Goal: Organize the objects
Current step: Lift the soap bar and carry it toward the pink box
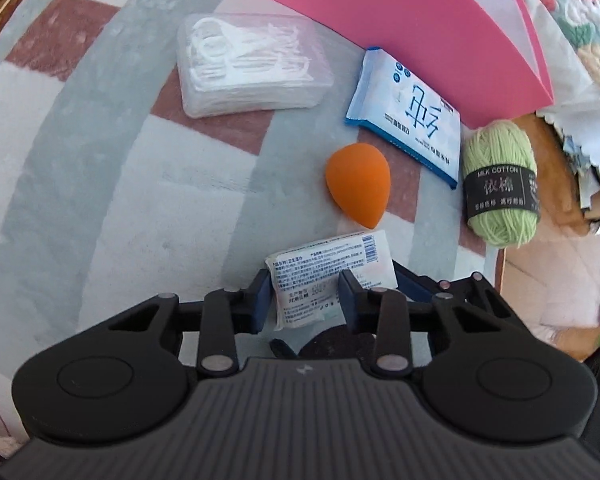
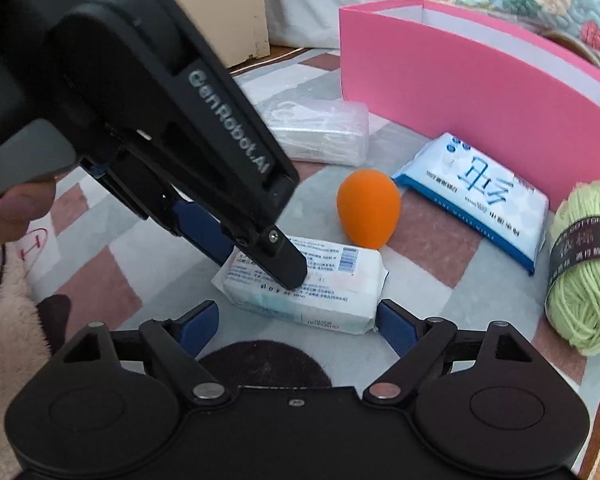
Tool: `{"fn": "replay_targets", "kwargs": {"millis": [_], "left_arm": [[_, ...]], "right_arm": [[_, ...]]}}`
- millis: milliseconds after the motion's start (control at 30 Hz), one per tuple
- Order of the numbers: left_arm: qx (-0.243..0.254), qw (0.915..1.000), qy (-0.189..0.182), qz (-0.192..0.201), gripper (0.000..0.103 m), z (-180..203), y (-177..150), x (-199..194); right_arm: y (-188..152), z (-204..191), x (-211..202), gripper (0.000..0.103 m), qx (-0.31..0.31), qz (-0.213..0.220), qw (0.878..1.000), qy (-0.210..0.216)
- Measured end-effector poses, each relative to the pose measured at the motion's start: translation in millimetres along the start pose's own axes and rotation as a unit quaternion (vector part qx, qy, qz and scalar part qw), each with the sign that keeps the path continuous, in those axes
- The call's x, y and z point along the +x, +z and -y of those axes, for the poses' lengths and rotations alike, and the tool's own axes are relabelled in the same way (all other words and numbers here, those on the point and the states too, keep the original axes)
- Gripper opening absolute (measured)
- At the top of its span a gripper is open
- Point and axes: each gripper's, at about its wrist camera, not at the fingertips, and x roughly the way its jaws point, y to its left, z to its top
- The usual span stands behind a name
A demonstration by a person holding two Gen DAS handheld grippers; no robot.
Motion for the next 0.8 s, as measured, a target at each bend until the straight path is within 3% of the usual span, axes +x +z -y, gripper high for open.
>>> {"fn": "replay_targets", "kwargs": {"millis": [167,433,633,800], "left_arm": [[-0.010,0.9999,-0.007,0.001,0.034,-1,0,-2],[0.025,0.9994,-0.017,0.016,0.035,9,-10,-28],[0.061,0.9956,-0.043,0.057,0.034,20,-13,-68],[0.088,0.9913,-0.039,0.090,0.034,35,-17,-96]], "right_arm": [[1,-1,-3,0.079,-0.002,0.006,1.000,-0.014],[17,-7,-25,0.078,-0.023,-0.005,1.000,-0.009],[39,-4,-56,0.078,-0.004,0.006,1.000,0.007],[54,-7,-74,0.078,-0.019,0.024,1.000,0.001]]}}
